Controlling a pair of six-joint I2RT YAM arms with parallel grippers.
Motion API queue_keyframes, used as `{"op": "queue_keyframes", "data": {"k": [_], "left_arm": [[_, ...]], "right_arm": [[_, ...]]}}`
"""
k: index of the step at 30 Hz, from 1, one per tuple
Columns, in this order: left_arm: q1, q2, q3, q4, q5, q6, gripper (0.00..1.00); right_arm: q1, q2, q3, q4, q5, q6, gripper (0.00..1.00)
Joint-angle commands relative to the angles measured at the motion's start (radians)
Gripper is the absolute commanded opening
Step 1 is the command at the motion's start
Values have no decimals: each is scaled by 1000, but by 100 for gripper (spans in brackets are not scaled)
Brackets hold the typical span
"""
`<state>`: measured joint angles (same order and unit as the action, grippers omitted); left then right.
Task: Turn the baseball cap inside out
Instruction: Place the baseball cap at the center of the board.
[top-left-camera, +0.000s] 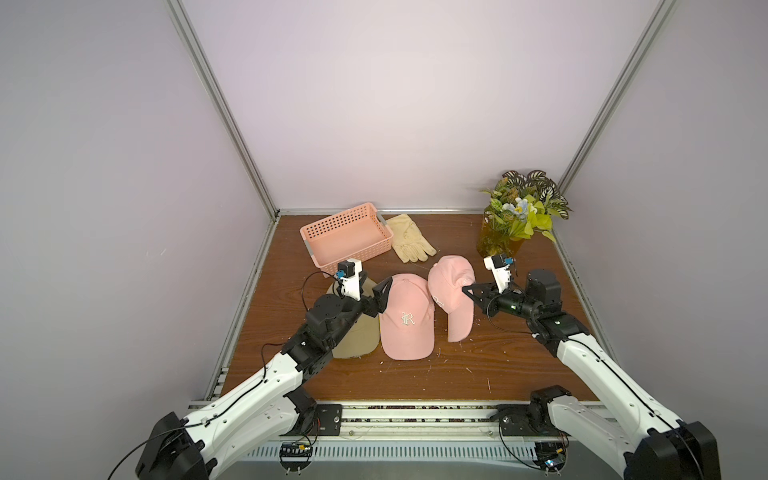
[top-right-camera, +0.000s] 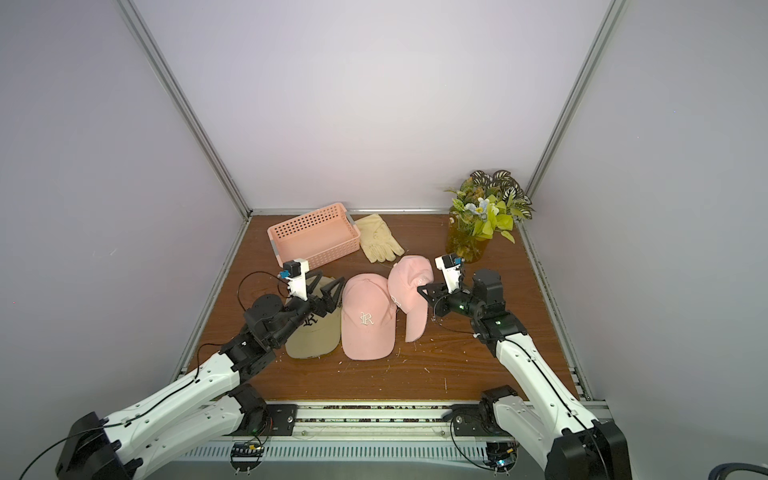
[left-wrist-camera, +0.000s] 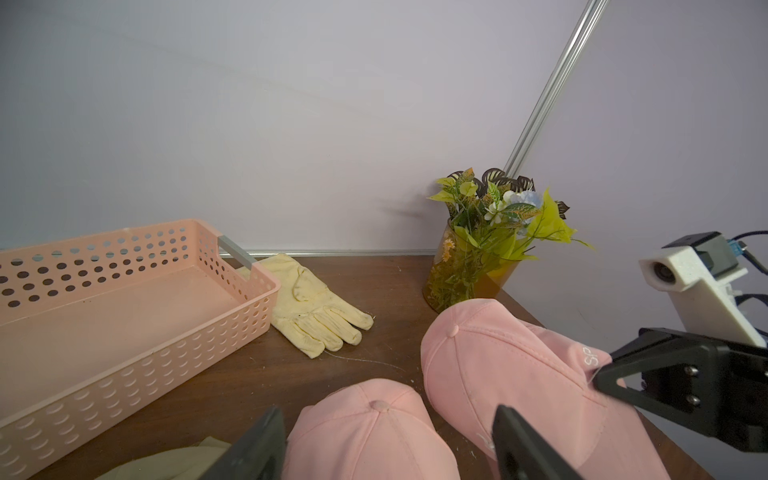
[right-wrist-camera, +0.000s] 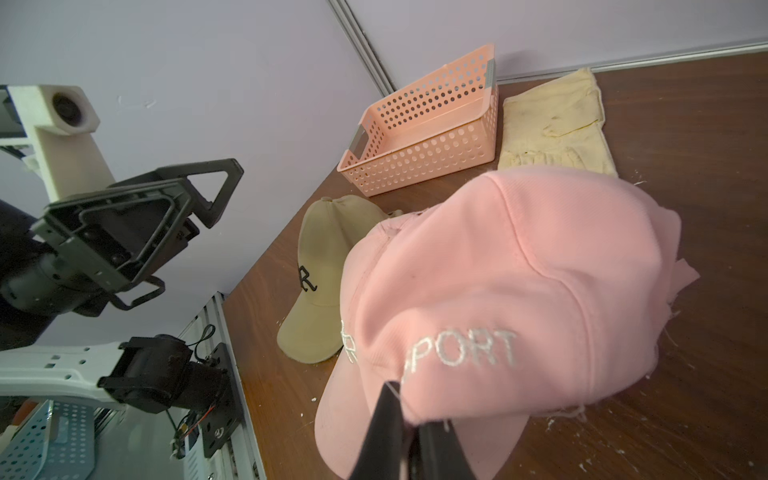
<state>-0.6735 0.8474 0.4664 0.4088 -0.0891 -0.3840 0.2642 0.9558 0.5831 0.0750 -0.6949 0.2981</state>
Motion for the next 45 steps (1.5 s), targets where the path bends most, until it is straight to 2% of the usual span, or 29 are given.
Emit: {"op": "queue_keyframes", "data": {"k": [1,5,9,10,11,14,17,20,22,26,34,39,42,45], "left_arm": [[-5,-2,19,-11,-22,-20,79],[-5,-7,13,-16,-35,-27,79],[-6,-10,14,-26,-38,-28,79],[-5,-11,14,-31,-39,-28,79],[-6,-12,14,-33,-41,-30,79],[-6,-16,10,-34,-50,-28,79],[-6,-16,11,-36,-51,-29,79],[-5,-16,10,-34,-56,-26,79],[-5,-12,10,-33,-57,-26,79],[-5,-4,10,-26,-55,-26,79],[-5,11,15,-30,-63,-27,79],[38,17,55,-168,-183,-50,80],[139,9,75,-269,-264,-72,80],[219,-5,61,-296,-407,-27,80]], "right_arm": [[-3,-10,-34,154,-61,21,0],[-2,7,-99,223,-74,53,0],[-5,2,-104,108,11,-34,0],[-5,-2,-106,78,54,-53,4],[-5,-5,-107,57,116,-56,13],[-5,11,-108,15,211,-64,18],[-5,49,-93,-33,267,-68,32],[-5,72,-81,-83,342,-70,35],[-5,77,-74,-118,423,-61,45],[-4,71,-68,-157,557,-47,53],[-5,107,-40,-174,694,-46,68],[-4,112,-34,-138,848,-23,73],[-4,103,-45,-87,1015,6,76],[-5,94,-63,-5,1137,3,78]]}}
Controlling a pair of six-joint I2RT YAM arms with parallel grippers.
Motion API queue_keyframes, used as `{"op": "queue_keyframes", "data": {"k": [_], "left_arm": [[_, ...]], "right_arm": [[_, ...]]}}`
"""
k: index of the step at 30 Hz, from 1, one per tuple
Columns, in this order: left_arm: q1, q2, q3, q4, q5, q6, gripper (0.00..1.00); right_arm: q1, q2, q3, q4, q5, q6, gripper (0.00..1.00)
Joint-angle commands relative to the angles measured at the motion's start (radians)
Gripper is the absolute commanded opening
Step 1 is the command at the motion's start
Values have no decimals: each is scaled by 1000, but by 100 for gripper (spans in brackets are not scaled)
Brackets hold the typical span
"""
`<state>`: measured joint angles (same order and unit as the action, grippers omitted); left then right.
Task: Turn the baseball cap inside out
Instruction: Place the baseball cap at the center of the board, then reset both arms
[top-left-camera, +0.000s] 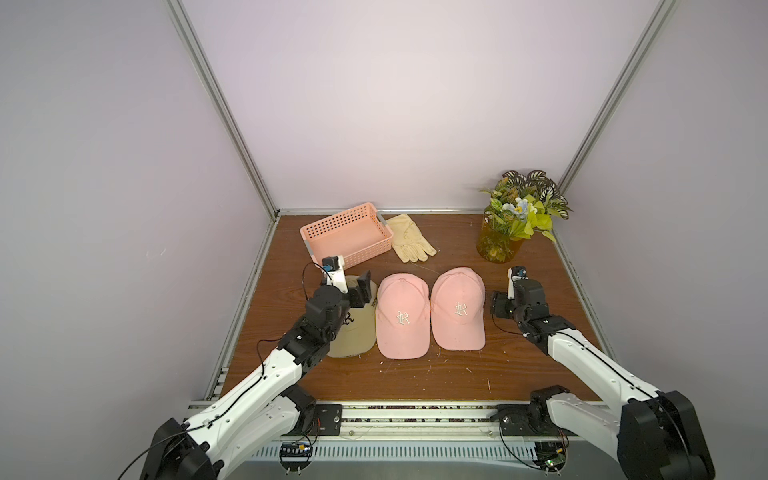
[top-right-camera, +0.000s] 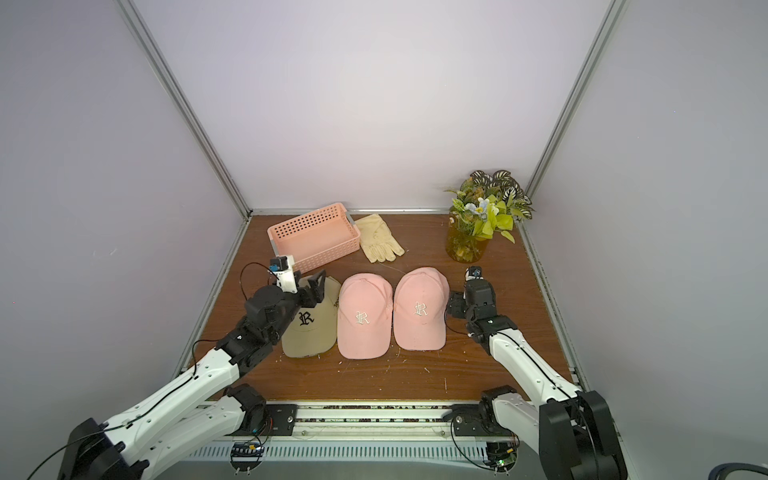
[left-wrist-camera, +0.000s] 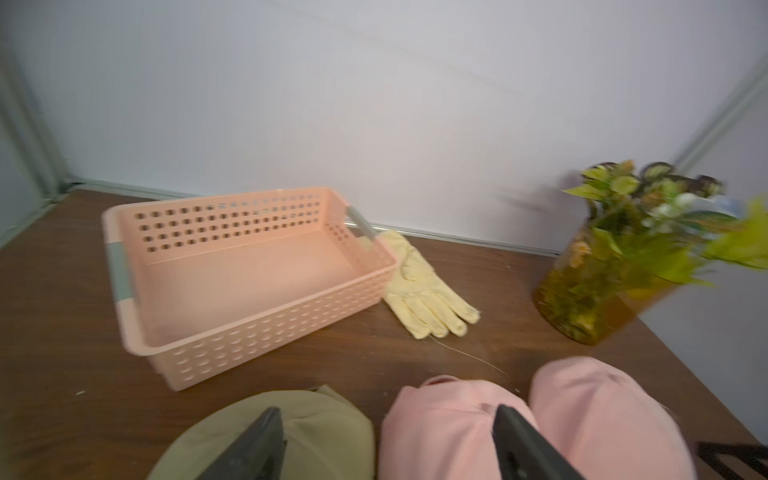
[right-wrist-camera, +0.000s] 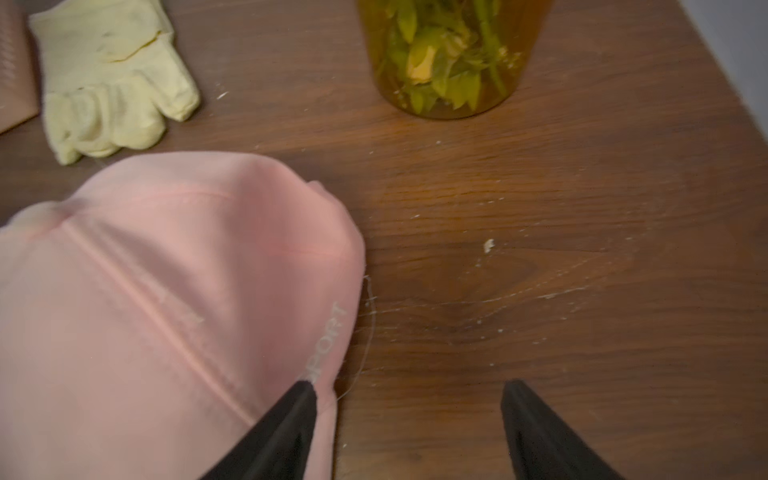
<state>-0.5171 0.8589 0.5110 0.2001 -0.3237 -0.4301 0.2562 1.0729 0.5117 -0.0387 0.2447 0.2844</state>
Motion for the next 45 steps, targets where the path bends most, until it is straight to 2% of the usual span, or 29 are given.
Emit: {"op": "queue_keyframes", "data": {"k": [1,6,12,17,24,32,41,45], "left_arm": [[88,-20,6,-78,-207,35,80],[256,-20,-59,14,-276,105,81],[393,4,-198,238,-287,163,86],[420,81,-313,490,-264,253,100],[499,241,-335,662,-104,297,98],[537,407,-332,812,4,330,98],[555,459,-312,863,120,338,98],[555,471,-370,1011,152,311,98]], "right_arm": [[3,-25,-4,147,227,8,78],[4,-8,-69,387,396,-17,81],[-13,78,-108,600,449,-90,81],[-59,163,-113,680,430,-92,82],[-116,220,-138,797,309,-130,88],[-124,290,-222,1073,213,-256,90],[-129,408,-292,1298,143,-280,97],[-130,411,-307,1315,122,-281,99]]}}
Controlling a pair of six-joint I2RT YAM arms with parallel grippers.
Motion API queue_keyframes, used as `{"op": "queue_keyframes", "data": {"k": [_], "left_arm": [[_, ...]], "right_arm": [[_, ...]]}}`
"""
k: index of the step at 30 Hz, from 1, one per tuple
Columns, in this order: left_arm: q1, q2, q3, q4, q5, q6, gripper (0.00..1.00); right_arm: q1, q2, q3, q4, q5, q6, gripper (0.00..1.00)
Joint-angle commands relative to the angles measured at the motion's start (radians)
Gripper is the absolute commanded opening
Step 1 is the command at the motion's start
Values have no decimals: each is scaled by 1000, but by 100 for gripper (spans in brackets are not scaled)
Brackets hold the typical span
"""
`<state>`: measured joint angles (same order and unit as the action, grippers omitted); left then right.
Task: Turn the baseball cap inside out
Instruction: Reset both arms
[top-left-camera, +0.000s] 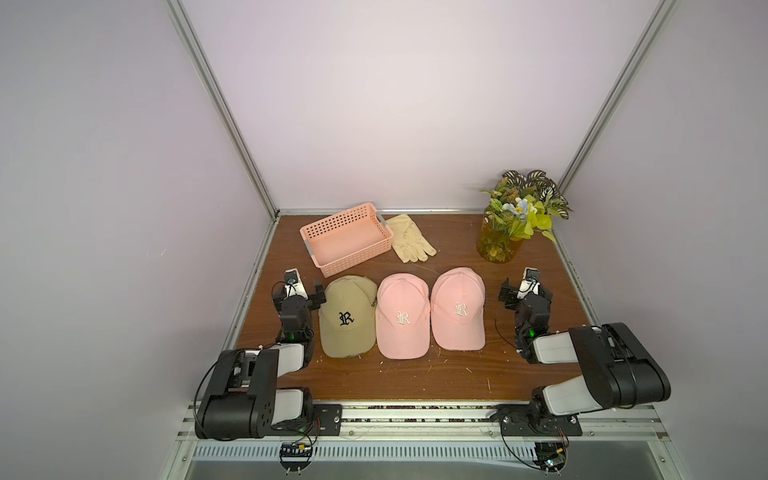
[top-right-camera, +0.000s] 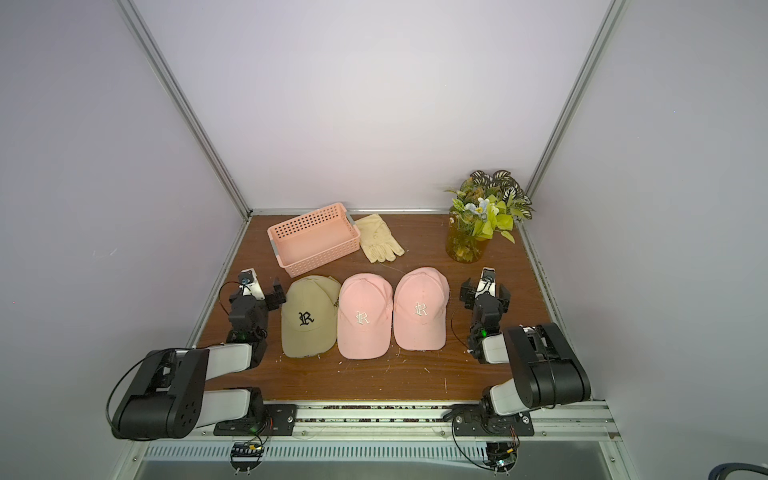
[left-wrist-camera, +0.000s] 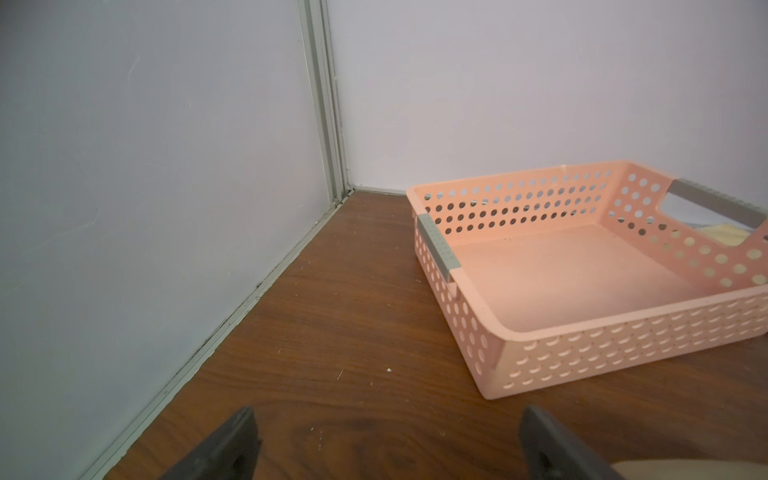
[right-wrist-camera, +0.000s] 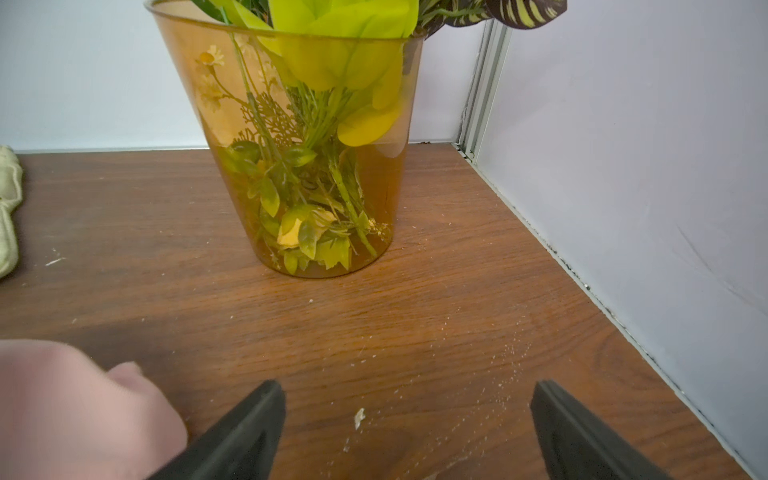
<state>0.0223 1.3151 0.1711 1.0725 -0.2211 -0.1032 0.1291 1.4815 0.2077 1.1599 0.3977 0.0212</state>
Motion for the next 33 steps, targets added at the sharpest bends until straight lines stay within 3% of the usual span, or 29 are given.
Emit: {"op": "queue_keyframes", "data": {"k": [1,3,5,13,19,33], "left_arm": [[17,42,-47,192,51,-25,98],[17,86,-41,222,54,-27,98],[17,100,-29,215,54,-26,98],[17,103,-36,222,60,-22,98],[16,209,-84,419,91,-9,99],[-18,195,-51,337,2,4,99]], "right_arm": [[-4,34,-16,169,-31,-21,99],[-3,72,-32,258,-31,-28,99],[-4,38,-11,160,-33,-20,99],[-5,45,-11,172,-33,-20,99],[-5,46,-10,173,-34,-20,99],[-8,46,-10,173,-34,-20,99]]}}
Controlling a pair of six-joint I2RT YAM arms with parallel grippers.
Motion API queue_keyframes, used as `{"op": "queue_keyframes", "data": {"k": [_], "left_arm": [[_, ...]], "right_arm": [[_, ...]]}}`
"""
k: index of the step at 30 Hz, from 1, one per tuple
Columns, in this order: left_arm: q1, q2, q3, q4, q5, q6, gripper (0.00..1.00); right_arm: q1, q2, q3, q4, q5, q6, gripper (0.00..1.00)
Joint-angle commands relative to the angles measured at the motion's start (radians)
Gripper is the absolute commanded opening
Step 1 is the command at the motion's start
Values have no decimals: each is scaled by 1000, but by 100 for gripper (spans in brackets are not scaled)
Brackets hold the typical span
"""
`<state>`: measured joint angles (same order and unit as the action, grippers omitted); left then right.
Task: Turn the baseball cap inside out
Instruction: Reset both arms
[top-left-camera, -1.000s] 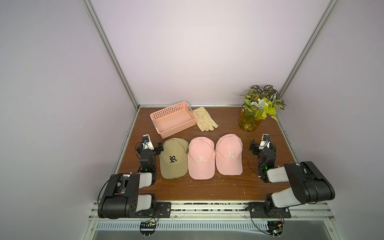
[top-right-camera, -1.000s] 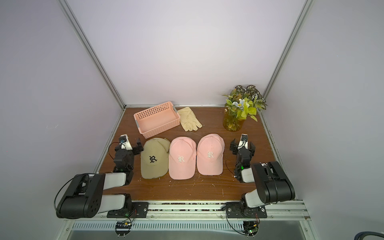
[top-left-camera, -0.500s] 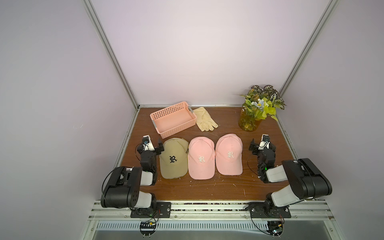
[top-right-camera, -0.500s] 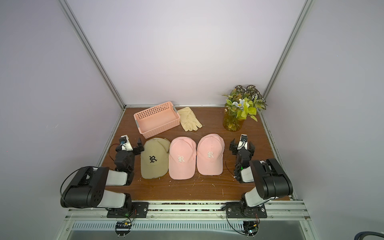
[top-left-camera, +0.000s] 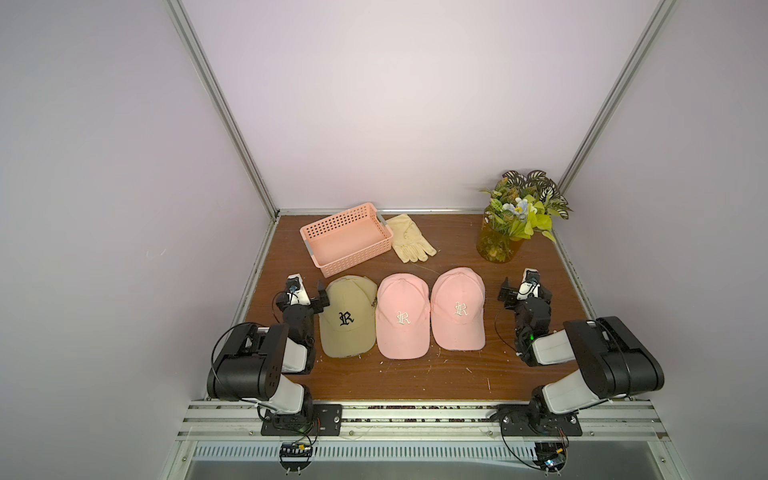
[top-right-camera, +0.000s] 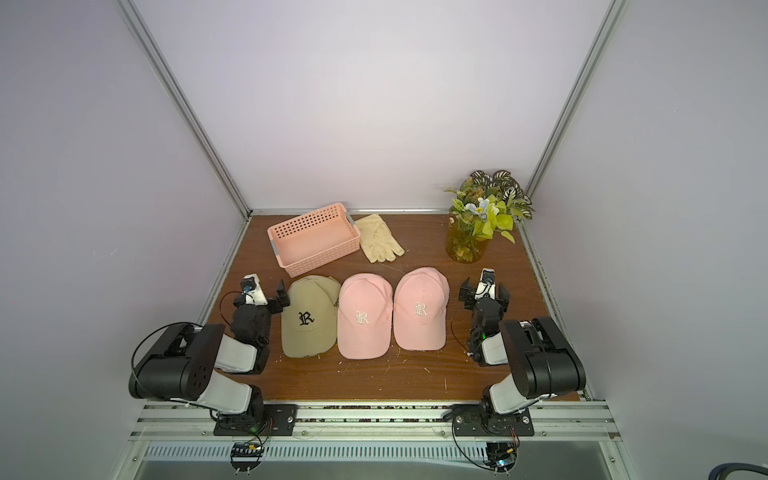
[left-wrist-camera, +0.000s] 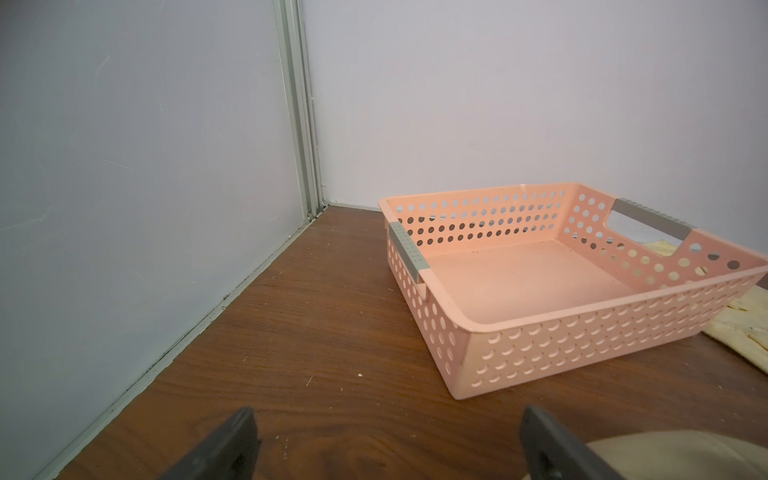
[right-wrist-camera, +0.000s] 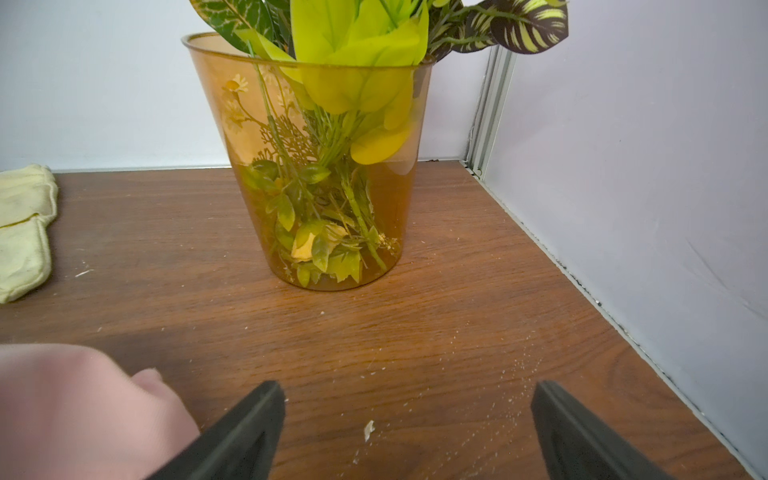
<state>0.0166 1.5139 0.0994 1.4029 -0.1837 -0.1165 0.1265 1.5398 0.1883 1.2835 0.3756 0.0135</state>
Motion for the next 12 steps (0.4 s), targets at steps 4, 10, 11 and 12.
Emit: {"op": "queue_keyframes", "data": {"k": [4,10,11,12], "left_arm": [[-16,-3,24,1,-41,17,99],[-17,-4,24,1,-43,18,99],[-17,-7,20,2,-46,16,99],[-17,-6,21,2,-45,17,99]], "right_arm": [[-5,-12,8,49,-13,-12,99],[-5,-13,8,49,-12,-12,99],[-5,-13,8,49,-13,-12,99],[-5,-13,8,49,-12,-12,99]]}}
